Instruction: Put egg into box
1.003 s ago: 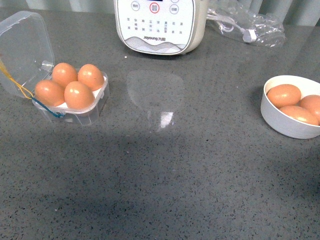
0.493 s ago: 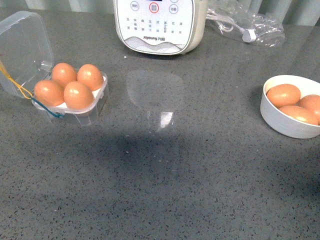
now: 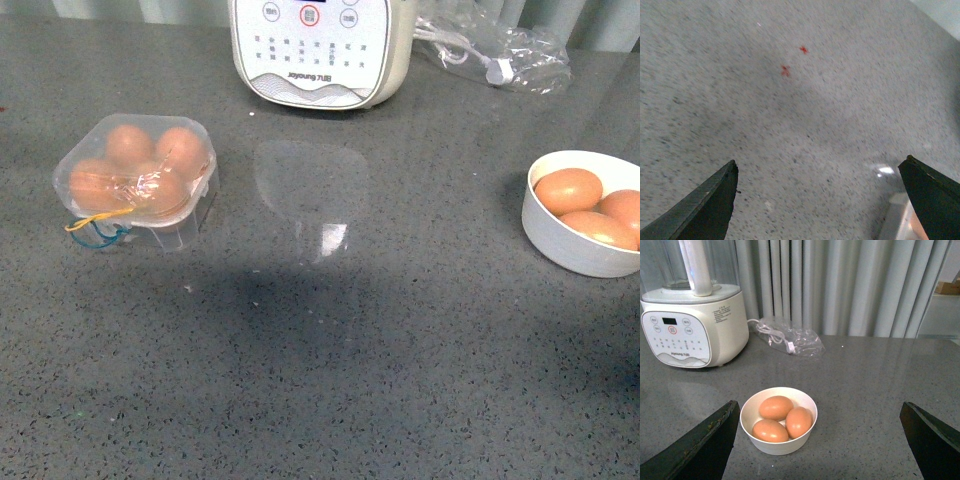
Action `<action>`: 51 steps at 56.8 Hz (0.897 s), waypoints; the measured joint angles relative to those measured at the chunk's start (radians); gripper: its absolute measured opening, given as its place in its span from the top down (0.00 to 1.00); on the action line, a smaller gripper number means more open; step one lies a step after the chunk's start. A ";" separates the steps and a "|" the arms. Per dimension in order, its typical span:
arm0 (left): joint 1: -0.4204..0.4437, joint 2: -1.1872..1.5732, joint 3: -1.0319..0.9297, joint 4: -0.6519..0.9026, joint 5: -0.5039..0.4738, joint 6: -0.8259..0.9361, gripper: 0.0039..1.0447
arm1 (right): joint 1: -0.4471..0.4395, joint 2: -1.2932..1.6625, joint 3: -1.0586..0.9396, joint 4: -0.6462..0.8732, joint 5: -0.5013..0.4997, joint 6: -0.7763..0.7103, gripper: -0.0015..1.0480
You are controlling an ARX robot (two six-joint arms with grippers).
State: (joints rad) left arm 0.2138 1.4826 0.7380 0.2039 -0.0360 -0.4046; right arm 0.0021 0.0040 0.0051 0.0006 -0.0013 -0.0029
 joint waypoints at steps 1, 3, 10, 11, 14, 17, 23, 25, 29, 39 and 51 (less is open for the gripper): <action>0.005 -0.006 -0.006 0.013 -0.018 0.000 0.06 | 0.000 0.000 0.000 0.000 0.000 0.000 0.07; 0.012 -0.019 -0.019 0.039 -0.047 0.008 0.06 | 0.000 0.000 0.000 0.000 0.000 0.000 0.07; 0.046 -0.066 -0.112 0.216 -0.033 0.097 0.11 | 0.000 0.000 0.000 0.000 0.000 0.000 0.07; 0.050 -0.067 -0.146 0.307 0.035 0.139 0.14 | 0.000 0.000 0.000 0.000 0.000 0.000 0.07; 0.054 -0.071 -0.230 0.510 0.171 0.226 0.23 | 0.000 0.000 0.000 0.000 0.000 0.000 0.07; 0.045 -0.084 -0.291 0.631 0.235 0.279 0.30 | 0.000 0.000 0.000 0.000 0.001 0.000 0.07; -0.001 -0.158 -0.387 0.754 0.249 0.349 0.47 | -0.001 0.000 0.000 0.000 -0.001 0.000 0.07; -0.010 -0.184 -0.407 0.758 0.241 0.360 0.52 | -0.001 0.000 0.000 0.000 0.000 0.000 0.07; -0.029 -0.239 -0.452 0.758 0.216 0.378 0.64 | -0.001 0.000 0.000 0.000 0.001 0.000 0.07; -0.070 -0.339 -0.542 0.731 0.171 0.387 0.91 | -0.001 0.000 0.000 0.000 -0.001 0.000 0.07; -0.121 -0.512 -0.632 0.649 0.128 0.396 0.97 | -0.001 0.000 0.000 0.000 0.000 0.000 0.07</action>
State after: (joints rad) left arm 0.0925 0.9703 0.1059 0.8524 0.0921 -0.0082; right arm 0.0013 0.0040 0.0048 0.0006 -0.0013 -0.0029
